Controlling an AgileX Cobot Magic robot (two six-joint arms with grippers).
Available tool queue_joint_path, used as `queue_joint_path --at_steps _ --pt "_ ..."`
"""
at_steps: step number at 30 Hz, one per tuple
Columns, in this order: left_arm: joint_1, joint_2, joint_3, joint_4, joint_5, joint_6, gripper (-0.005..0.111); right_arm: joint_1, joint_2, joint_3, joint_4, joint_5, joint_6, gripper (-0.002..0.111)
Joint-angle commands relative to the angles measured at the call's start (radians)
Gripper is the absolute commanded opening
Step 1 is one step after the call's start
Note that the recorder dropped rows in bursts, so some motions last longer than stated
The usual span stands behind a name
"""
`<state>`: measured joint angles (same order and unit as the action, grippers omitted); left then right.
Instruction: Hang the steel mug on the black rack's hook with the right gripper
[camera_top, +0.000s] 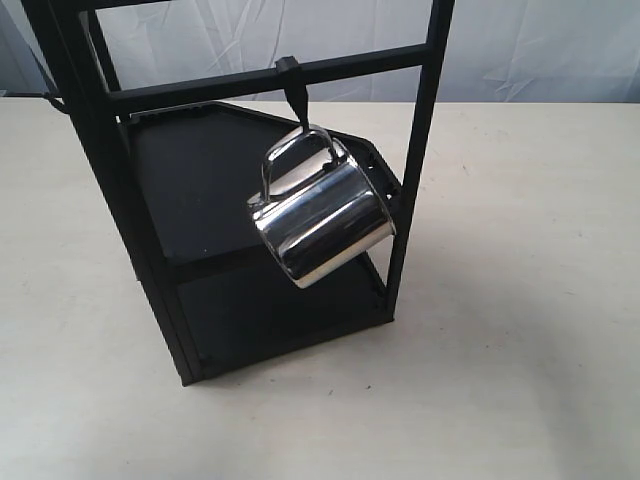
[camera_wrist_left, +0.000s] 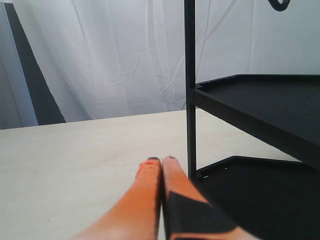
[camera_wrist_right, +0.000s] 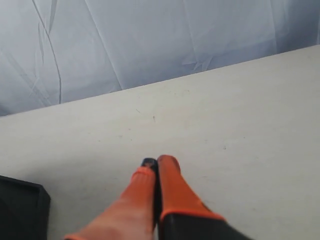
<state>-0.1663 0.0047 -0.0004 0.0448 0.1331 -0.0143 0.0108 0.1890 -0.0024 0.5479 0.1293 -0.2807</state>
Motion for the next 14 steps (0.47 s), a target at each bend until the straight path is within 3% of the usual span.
queue_joint_path --at_steps 1,3,14 --pt "-0.005 -0.005 0.000 0.000 -0.005 -0.002 0.002 -0.006 -0.005 0.002 -0.241 -0.009 -0.007 -0.001" --pt "-0.005 -0.005 0.000 0.000 -0.005 -0.002 0.002 -0.006 -0.005 0.002 -0.338 -0.009 -0.007 -0.001" --pt "-0.005 -0.005 0.000 0.000 -0.005 -0.002 0.002 -0.006 -0.005 0.002 -0.486 0.023 0.084 -0.001"
